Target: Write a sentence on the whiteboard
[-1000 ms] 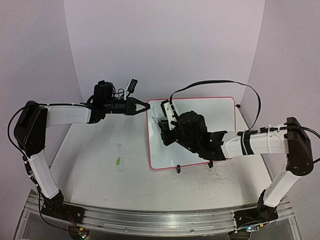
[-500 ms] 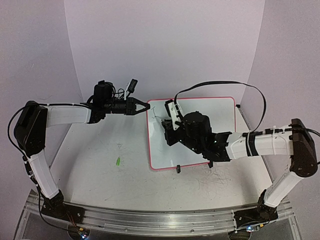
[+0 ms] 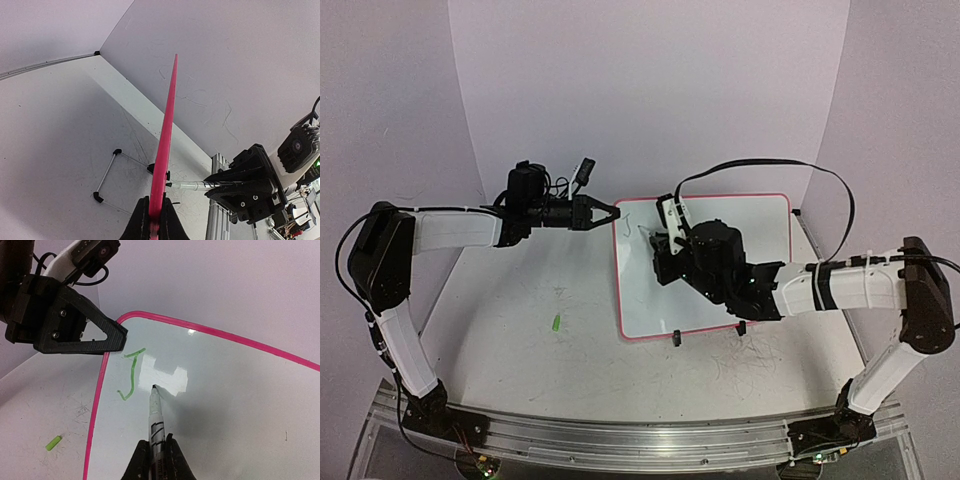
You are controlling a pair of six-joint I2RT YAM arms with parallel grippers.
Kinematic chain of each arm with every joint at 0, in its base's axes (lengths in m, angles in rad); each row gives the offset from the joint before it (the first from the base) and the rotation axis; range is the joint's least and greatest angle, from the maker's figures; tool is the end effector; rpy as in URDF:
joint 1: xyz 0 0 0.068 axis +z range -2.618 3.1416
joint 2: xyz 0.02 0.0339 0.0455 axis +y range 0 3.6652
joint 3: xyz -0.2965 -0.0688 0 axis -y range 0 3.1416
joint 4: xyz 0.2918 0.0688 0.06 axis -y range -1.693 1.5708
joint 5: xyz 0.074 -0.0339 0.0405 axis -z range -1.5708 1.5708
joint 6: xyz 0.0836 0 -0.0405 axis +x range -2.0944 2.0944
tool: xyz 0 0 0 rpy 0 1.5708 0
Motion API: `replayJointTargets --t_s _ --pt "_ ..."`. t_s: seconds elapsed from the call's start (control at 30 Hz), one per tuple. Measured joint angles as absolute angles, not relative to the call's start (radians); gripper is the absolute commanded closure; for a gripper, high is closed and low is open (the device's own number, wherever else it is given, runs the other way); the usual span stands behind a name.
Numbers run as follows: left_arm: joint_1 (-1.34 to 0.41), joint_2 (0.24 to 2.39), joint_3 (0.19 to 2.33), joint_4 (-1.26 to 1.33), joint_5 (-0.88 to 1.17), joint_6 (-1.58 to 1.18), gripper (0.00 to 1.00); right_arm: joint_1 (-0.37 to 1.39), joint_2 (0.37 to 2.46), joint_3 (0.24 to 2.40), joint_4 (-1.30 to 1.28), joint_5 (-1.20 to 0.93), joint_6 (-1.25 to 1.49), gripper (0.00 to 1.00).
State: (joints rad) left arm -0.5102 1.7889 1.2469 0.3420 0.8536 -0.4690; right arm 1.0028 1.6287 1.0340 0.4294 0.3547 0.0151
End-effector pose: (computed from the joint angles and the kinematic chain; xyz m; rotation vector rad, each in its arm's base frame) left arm 0.3981 -0.2950 0.2782 0.7135 1.8043 -1.4291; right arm 0.2734 0.3745 0.2706 -0.5875 1.6442 0.4423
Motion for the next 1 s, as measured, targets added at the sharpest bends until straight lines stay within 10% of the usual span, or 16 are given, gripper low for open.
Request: replayJointTargets --t_s 1.0 --pt "-0.509 1.789 1.246 0.341 0.853 -0.469 1.00 0.998 1.654 1.039 0.436 0.323 0.021 1.00"
